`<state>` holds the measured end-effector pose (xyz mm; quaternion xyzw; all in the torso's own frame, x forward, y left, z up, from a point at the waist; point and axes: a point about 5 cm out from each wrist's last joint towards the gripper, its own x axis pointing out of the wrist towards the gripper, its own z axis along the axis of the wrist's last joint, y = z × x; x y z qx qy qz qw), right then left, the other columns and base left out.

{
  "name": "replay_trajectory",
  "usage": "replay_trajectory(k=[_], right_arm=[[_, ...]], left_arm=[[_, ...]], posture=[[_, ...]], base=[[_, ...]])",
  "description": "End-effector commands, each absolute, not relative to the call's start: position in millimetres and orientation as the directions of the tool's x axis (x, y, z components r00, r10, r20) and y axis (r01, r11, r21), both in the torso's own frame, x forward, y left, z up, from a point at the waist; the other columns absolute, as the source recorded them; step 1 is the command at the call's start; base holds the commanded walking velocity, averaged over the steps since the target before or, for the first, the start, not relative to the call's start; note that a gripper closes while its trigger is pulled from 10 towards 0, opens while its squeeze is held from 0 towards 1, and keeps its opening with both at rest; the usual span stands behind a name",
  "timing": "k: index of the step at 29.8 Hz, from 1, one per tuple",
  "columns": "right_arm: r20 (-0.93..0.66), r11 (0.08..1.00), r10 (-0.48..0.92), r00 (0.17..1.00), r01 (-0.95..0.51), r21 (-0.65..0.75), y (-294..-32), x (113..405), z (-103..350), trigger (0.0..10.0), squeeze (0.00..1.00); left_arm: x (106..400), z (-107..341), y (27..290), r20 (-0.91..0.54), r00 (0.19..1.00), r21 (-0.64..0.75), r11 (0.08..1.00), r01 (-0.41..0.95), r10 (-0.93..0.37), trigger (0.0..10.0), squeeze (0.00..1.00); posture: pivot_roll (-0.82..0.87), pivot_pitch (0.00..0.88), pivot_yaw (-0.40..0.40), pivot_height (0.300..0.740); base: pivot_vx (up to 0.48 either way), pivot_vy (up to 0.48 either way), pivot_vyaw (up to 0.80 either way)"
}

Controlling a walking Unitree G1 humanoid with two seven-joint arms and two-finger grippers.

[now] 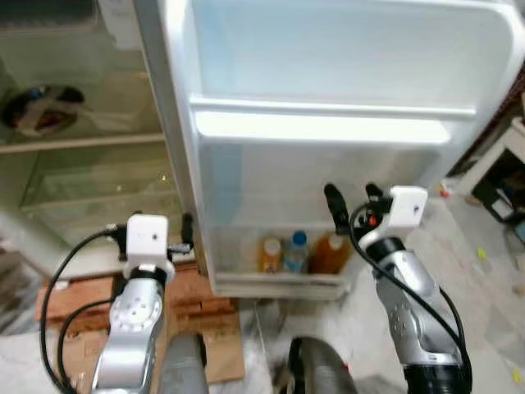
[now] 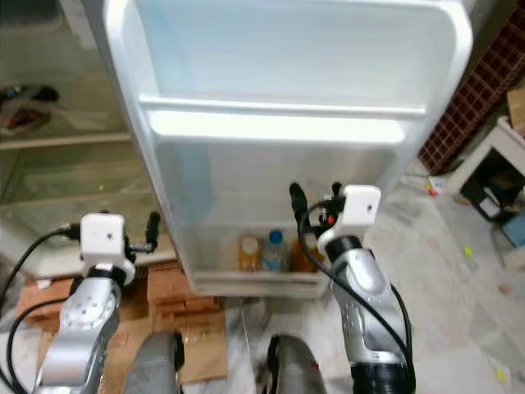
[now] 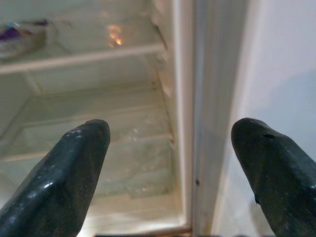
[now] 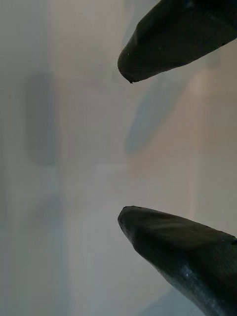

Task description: Restocking fridge

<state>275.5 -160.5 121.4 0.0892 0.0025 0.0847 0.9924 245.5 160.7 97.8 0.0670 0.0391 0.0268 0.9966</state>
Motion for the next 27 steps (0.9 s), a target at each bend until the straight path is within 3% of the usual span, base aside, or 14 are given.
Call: replay_trajectory(k=[1, 11, 27], right_arm=[[-0.017, 0.975, 0.158, 0.987, -0.154, 0.163, -160.9, 277.4, 119.2, 10.0, 0.00], [-0.035, 0.974, 0.165, 0.986, -0.158, 0.164, -160.2, 275.2, 115.4, 10.0, 0.00], [-0.034, 0.971, 0.170, 0.985, -0.162, 0.174, -160.7, 278.2, 116.2, 10.0, 0.00]], left_arm=[[245.6, 99.4, 160.6, -0.067, 0.996, 0.140, 0.989, -0.046, 0.056, 10.0, 0.00], [246.1, 98.8, 161.3, -0.069, 0.996, 0.134, 0.990, -0.050, 0.059, 10.0, 0.00], [246.5, 98.5, 161.1, -0.070, 0.996, 0.131, 0.990, -0.049, 0.059, 10.0, 0.00]], posture=[[0.06, 0.000, -0.062, 0.693], [0.06, 0.000, -0.062, 0.693], [0.06, 0.000, -0.060, 0.693]], base=[[0.000, 0.000, 0.00], [0.000, 0.000, 0.00], [-0.262, 0.000, 0.00]])
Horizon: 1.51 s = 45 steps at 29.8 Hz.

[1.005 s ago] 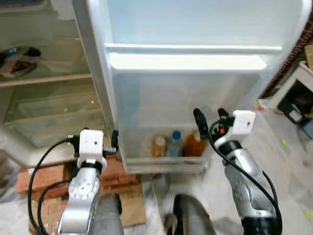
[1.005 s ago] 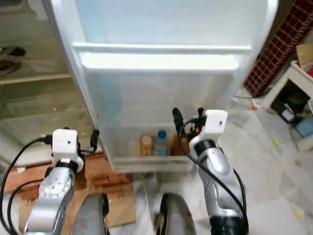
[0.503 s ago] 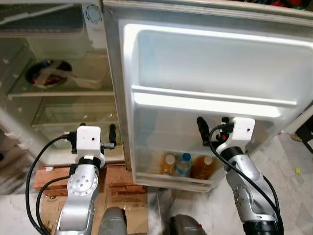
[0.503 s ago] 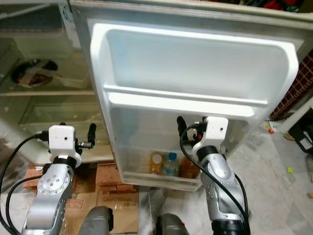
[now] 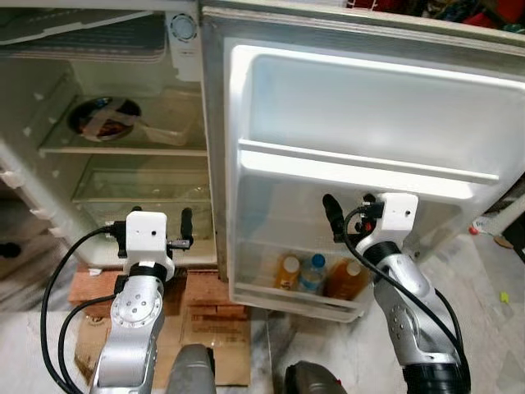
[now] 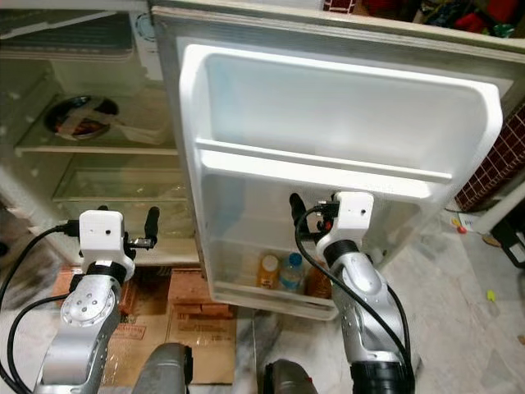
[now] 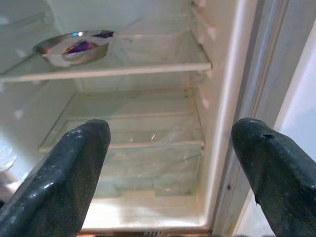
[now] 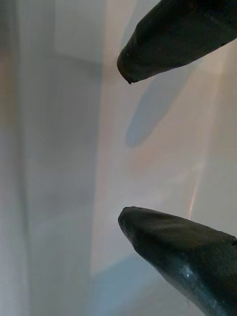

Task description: Restocking fridge

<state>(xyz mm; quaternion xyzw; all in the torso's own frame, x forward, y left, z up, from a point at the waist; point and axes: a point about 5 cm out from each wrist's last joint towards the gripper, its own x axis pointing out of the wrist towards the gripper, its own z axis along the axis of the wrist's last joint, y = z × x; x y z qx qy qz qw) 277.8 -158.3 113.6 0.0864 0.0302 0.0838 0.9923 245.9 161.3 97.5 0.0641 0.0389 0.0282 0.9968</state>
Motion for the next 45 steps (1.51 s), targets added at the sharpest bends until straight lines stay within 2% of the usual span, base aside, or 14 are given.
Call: replay_trajectory(k=[1, 14, 23, 36, 38, 42, 45], right_arm=[[-0.034, 0.971, 0.170, 0.985, -0.162, 0.175, -161, 278, 116, 10.0, 0.00], [-0.010, 0.958, 0.223, 0.975, -0.217, 0.188, -157, 277, 118, 10.0, 0.00], [-0.024, 0.960, 0.221, 0.975, -0.213, 0.184, -158, 275, 115, 10.0, 0.00], [-0.021, 0.960, 0.223, 0.975, -0.215, 0.178, -158, 280, 116, 10.0, 0.00], [-0.032, 0.958, 0.234, 0.972, -0.224, 0.179, -158, 281, 114, 10.0, 0.00], [-0.180, 0.938, 0.337, 0.924, -0.314, 0.145, -156, 283, 95, 10.0, 0.00], [-0.216, 0.937, 0.347, 0.913, -0.327, 0.124, -162, 284, 88, 10.0, 0.00]], left_arm=[[246, 99, 161, -0.070, 0.996, 0.131, 0.990, -0.049, 0.059, 10.0, 0.00], [246, 99, 162, -0.071, 0.996, 0.135, 0.990, -0.047, 0.057, 10.0, 0.00], [246, 98, 162, -0.076, 0.996, 0.143, 0.989, -0.044, 0.055, 10.0, 0.00], [249, 102, 162, -0.060, 0.997, 0.137, 0.990, -0.033, 0.042, 10.0, 0.00], [250, 104, 162, -0.051, 0.998, 0.140, 0.990, -0.028, 0.036, 10.0, 0.00], [253, 109, 162, -0.034, 0.999, 0.140, 0.990, -0.031, 0.036, 10.0, 0.00], [254, 111, 162, -0.027, 0.999, 0.147, 0.989, -0.028, 0.032, 10.0, 0.00]], posture=[[0.06, 0.000, -0.060, 0.693], [0.06, 0.000, -0.056, 0.693], [0.06, 0.000, -0.055, 0.740], [0.07, 0.000, -0.056, 0.740], [0.07, 0.000, -0.051, 0.740], [0.07, 0.000, -0.048, 0.740], [0.07, 0.000, -0.050, 0.740]], base=[[-0.285, 0.000, 0.00], [-0.281, 0.000, 0.00], [-0.059, 0.000, 0.00], [0.000, 0.000, 0.00], [0.000, -0.244, 0.00], [0.000, -0.379, 0.00], [0.000, -0.395, 0.00]])
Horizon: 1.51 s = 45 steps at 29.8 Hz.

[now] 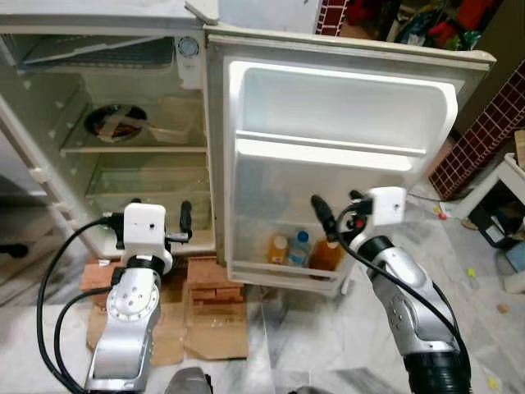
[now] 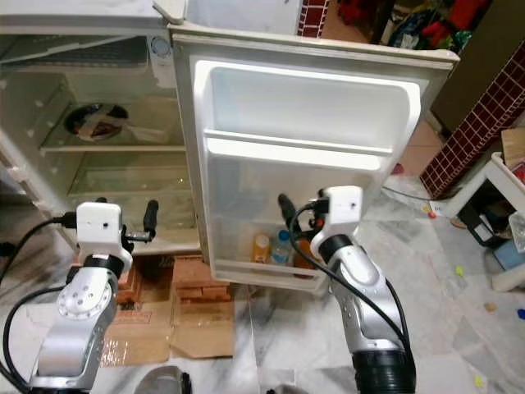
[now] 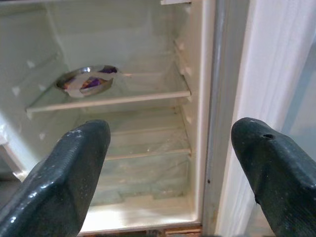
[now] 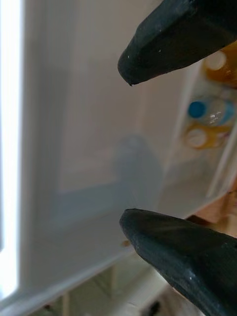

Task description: Restocking fridge

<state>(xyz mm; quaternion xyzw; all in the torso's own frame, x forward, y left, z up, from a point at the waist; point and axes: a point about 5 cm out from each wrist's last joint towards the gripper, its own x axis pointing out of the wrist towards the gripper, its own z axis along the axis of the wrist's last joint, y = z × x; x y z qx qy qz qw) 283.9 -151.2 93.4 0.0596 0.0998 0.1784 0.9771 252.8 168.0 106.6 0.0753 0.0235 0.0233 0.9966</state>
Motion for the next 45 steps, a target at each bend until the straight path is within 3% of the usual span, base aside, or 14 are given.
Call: replay_trajectory(k=[1, 12, 23, 28, 33, 35, 36, 37, 39, 40, 45], right_arm=[[-0.229, 0.935, 0.353, 0.907, -0.334, 0.119, -164, 285, 86, 10.0, 0.00], [-0.281, 0.935, 0.354, 0.892, -0.343, 0.089, -172, 288, 81, 10.0, 0.00], [-0.250, 0.941, 0.336, 0.908, -0.337, 0.040, -176, 299, 86, 10.0, 0.00], [-0.195, 0.949, 0.308, 0.931, -0.316, -0.010, -176, 310, 96, 10.0, 0.00], [-0.156, 0.950, 0.308, 0.938, -0.311, 0.005, -173, 318, 105, 10.0, 0.00], [-0.132, 0.899, 0.438, 0.889, -0.432, 0.073, -168, 315, 107, 10.0, 0.00], [-0.132, 0.899, 0.438, 0.889, -0.432, 0.073, -168, 315, 107, 10.0, 0.00], [-0.124, 0.822, 0.569, 0.813, -0.556, 0.121, -160, 308, 109, 10.0, 0.00], [-0.122, 0.795, 0.606, 0.786, -0.593, 0.128, -158, 305, 109, 10.0, 0.00], [-0.133, 0.716, 0.698, 0.703, -0.684, 0.141, -153, 295, 109, 10.0, 0.00], [-0.178, 0.573, 0.819, 0.546, -0.799, 0.182, -151, 277, 104, 10.0, 0.00]], left_arm=[[255, 113, 161, -0.021, 0.999, 0.146, 0.989, -0.024, 0.027, 10.0, 0.00], [249, 109, 159, -0.038, 0.999, 0.132, 0.991, -0.021, 0.026, 10.0, 0.00], [244, 100, 160, -0.091, 0.994, 0.108, 0.993, -0.043, 0.052, 10.0, 0.00], [245, 91, 167, -0.175, 0.970, 0.026, 0.986, -0.167, 0.169, 10.0, 0.00], [243, 83, 173, -0.238, 0.950, -0.006, 0.978, -0.208, 0.200, 10.0, 0.00], [244, 83, 173, -0.246, 0.950, -0.011, 0.979, -0.203, 0.194, 10.0, 0.00], [244, 83, 173, -0.246, 0.950, -0.011, 0.979, -0.203, 0.194, 10.0, 0.00], [244, 83, 172, -0.254, 0.948, -0.016, 0.980, -0.200, 0.190, 10.0, 0.00], [244, 83, 172, -0.257, 0.948, -0.018, 0.980, -0.200, 0.189, 10.0, 0.00], [244, 82, 172, -0.264, 0.946, -0.020, 0.980, -0.198, 0.186, 10.0, 0.00], [245, 82, 170, -0.272, 0.946, -0.014, 0.982, -0.187, 0.176, 10.0, 0.00]], posture=[[0.08, 0.000, -0.053, 0.740], [0.08, 0.000, -0.062, 0.740], [0.09, 0.000, -0.062, 0.740], [0.09, 0.000, -0.061, 0.740], [0.09, 0.000, -0.063, 0.740], [0.10, 0.000, -0.065, 0.740], [0.10, 0.000, -0.065, 0.740], [0.10, 0.000, -0.063, 0.740], [0.10, 0.000, -0.063, 0.740], [0.09, 0.000, -0.063, 0.740], [0.09, 0.000, -0.063, 0.740]], base=[[0.000, -0.416, 0.00], [0.256, -0.390, 0.00], [0.455, 0.000, 0.10], [0.352, 0.000, 0.74], [0.000, 0.000, 0.71], [0.000, 0.000, 0.63], [0.000, 0.000, 0.56], [0.000, 0.000, 0.00], [0.000, 0.000, 0.00], [0.000, 0.000, 0.00], [0.000, 0.000, 0.00]])
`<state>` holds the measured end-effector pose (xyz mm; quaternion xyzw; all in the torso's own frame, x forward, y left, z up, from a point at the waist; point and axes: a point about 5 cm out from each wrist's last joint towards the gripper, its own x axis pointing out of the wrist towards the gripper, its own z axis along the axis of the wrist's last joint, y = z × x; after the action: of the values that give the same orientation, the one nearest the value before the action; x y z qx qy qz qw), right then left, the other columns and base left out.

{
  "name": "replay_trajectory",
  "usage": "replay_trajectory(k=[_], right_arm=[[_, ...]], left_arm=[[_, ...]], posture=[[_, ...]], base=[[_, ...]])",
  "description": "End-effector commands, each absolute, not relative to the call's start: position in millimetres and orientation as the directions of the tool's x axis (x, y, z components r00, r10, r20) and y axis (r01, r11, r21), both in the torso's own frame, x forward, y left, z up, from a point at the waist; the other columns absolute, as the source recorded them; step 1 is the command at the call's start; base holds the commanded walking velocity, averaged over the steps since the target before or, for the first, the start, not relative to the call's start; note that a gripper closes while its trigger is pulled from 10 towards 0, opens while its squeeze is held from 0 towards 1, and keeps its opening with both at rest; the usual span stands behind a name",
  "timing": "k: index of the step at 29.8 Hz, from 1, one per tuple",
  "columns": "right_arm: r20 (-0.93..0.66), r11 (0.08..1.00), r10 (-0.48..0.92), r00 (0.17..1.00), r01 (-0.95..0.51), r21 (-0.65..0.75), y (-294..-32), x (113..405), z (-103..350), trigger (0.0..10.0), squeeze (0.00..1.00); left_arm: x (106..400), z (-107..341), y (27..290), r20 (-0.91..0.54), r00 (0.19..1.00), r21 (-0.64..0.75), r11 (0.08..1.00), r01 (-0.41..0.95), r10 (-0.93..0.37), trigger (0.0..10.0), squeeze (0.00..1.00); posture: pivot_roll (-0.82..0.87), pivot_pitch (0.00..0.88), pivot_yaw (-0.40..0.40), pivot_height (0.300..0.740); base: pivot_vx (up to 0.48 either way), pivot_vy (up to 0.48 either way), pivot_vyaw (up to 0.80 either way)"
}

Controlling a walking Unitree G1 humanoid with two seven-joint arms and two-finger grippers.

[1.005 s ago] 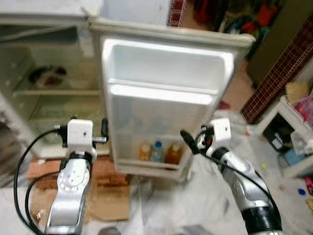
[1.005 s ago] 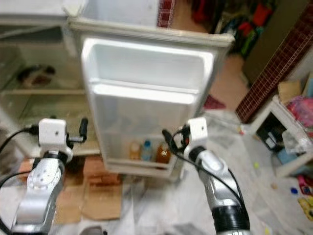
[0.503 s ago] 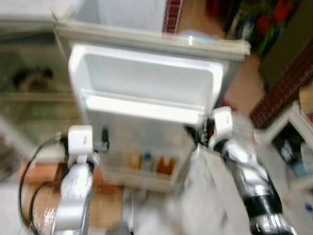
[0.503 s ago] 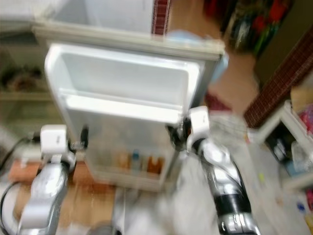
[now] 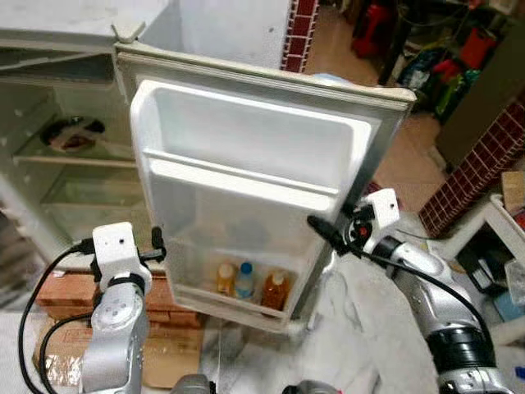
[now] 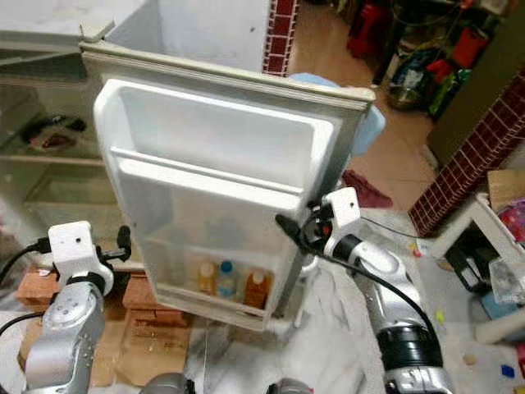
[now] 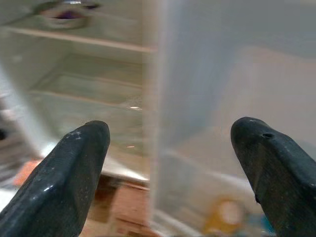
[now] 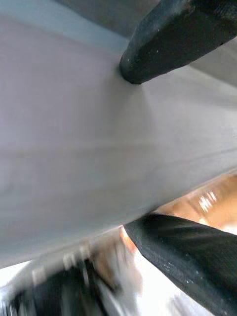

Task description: Restocking fridge

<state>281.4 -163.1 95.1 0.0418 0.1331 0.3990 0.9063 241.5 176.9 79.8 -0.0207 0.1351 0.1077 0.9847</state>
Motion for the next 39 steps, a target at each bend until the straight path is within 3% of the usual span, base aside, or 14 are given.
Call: replay_trajectory(k=[1, 2, 3, 7, 8, 12, 18, 22, 29, 31, 32, 35, 39], right_arm=[[-0.196, 0.547, 0.835, 0.514, -0.816, 0.188, -152, 274, 102, 10.0, 0.00], [-0.196, 0.547, 0.835, 0.514, -0.816, 0.188, -152, 274, 102, 10.0, 0.00], [-0.240, 0.475, 0.873, 0.424, -0.851, 0.226, -157, 264, 96, 10.0, 0.00], [-0.301, 0.427, 0.887, 0.351, -0.871, 0.242, -167, 256, 89, 10.0, 0.00], [-0.363, 0.401, 0.882, 0.301, -0.884, 0.241, -179, 252, 85, 10.0, 0.00], [-0.429, 0.415, 0.852, 0.299, -0.886, 0.206, -193, 253, 82, 10.0, 0.00], [-0.659, 0.554, 0.599, 0.454, -0.830, -0.069, -238, 274, 69, 10.0, 0.00], [-0.656, 0.708, 0.274, 0.704, -0.609, -0.358, -261, 305, 71, 10.0, 0.00], [-0.579, 0.740, 0.226, 0.784, -0.524, -0.421, -257, 323, 81, 10.0, 0.00], [-0.459, 0.805, 0.153, 0.875, -0.380, -0.455, -255, 335, 91, 10.0, 0.00], [-0.459, 0.805, 0.153, 0.875, -0.380, -0.455, -255, 335, 91, 10.0, 0.00], [-0.268, 0.900, 0.102, 0.958, -0.203, -0.385, -243, 351, 110, 10.0, 0.00], [-0.157, 0.948, 0.096, 0.983, -0.138, -0.285, -226, 359, 121, 10.0, 0.00]], left_arm=[[246, 82, 170, -0.274, 0.946, -0.011, 0.983, -0.184, 0.174, 10.0, 0.00], [246, 82, 170, -0.274, 0.946, -0.011, 0.983, -0.184, 0.174, 10.0, 0.00], [246, 81, 170, -0.281, 0.945, -0.011, 0.984, -0.180, 0.170, 10.0, 0.00], [246, 81, 170, -0.287, 0.944, -0.013, 0.985, -0.171, 0.160, 10.0, 0.00], [245, 81, 170, -0.292, 0.945, -0.013, 0.987, -0.162, 0.151, 10.0, 0.00], [244, 82, 171, -0.294, 0.944, -0.007, 0.987, -0.159, 0.150, 10.0, 0.00], [241, 79, 179, -0.314, 0.929, 0.007, 0.979, -0.205, 0.197, 10.0, 0.00], [242, 79, 176, -0.316, 0.931, 0.021, 0.982, -0.186, 0.183, 10.0, 0.00], [240, 76, 178, -0.351, 0.918, 0.040, 0.982, -0.182, 0.185, 10.0, 0.00], [239, 73, 179, -0.376, 0.907, 0.054, 0.981, -0.185, 0.192, 10.0, 0.00], [239, 73, 179, -0.376, 0.907, 0.054, 0.981, -0.185, 0.192, 10.0, 0.00], [240, 72, 178, -0.382, 0.905, 0.055, 0.982, -0.181, 0.188, 10.0, 0.00], [242, 72, 176, -0.384, 0.905, 0.057, 0.983, -0.177, 0.185, 10.0, 0.00]], posture=[[0.09, 0.000, -0.063, 0.740], [0.09, 0.000, -0.063, 0.740], [0.10, 0.000, -0.062, 0.740], [0.10, 0.000, -0.060, 0.740], [0.10, 0.000, -0.059, 0.740], [0.10, 0.000, -0.059, 0.740], [0.10, 0.000, -0.061, 0.740], [0.10, 0.000, -0.060, 0.740], [0.11, 0.000, -0.058, 0.740], [0.11, 0.000, -0.060, 0.740], [0.11, 0.000, -0.060, 0.740], [0.11, 0.000, -0.058, 0.740], [0.12, 0.000, -0.056, 0.740]], base=[[0.000, 0.000, 0.00], [0.000, 0.000, 0.00], [0.000, 0.000, 0.00], [0.000, 0.000, 0.00], [0.000, 0.000, 0.00], [0.000, 0.000, 0.00], [0.000, 0.000, 0.00], [0.000, 0.000, 0.00], [0.000, 0.000, 0.00], [0.000, 0.000, 0.00], [0.000, 0.000, 0.00], [0.000, -0.220, 0.00], [0.000, -0.424, 0.00]])
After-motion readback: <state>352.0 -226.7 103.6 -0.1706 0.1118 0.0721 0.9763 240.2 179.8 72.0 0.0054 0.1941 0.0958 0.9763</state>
